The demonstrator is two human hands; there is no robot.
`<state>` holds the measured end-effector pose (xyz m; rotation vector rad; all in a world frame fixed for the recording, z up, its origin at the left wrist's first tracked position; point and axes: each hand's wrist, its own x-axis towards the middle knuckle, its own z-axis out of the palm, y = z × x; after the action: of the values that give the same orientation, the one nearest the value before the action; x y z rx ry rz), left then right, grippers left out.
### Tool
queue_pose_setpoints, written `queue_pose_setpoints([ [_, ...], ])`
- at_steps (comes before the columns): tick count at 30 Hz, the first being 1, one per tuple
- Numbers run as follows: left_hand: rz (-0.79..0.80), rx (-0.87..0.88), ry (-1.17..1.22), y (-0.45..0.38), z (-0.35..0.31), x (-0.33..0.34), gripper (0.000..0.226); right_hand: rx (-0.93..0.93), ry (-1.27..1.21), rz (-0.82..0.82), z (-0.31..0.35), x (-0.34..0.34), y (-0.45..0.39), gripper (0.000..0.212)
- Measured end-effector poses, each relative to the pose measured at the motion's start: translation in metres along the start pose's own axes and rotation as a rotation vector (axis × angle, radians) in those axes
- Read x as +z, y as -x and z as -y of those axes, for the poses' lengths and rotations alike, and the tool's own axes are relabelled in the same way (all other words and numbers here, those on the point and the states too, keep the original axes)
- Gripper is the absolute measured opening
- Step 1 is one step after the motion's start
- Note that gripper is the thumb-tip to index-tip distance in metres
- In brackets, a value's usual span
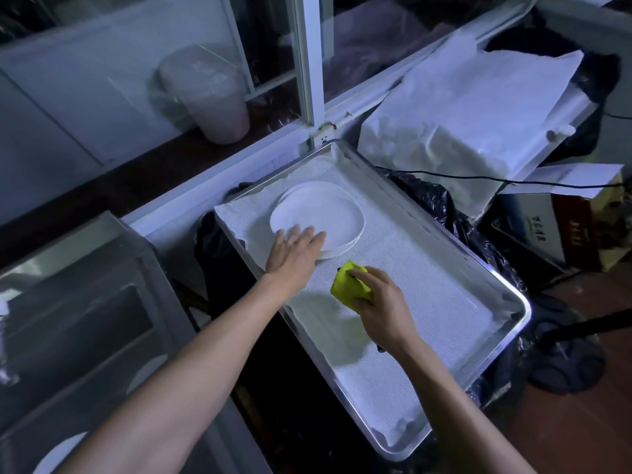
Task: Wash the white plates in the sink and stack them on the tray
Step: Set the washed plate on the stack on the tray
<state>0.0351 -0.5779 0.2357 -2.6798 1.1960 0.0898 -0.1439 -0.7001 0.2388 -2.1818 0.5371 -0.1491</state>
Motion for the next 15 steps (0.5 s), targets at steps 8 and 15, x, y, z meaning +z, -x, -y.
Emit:
queue_pose_setpoints([
  [8,0.104,0.033,0.041,-0.010,0.009,0.015,0.082,0.016,0.000,0.037,-0.008,0.009,0.000,0.058],
  [15,0.161,0.045,0.044,-0.009,0.009,0.027,0.079,0.034,0.005,0.038,-0.009,0.015,0.003,0.058],
])
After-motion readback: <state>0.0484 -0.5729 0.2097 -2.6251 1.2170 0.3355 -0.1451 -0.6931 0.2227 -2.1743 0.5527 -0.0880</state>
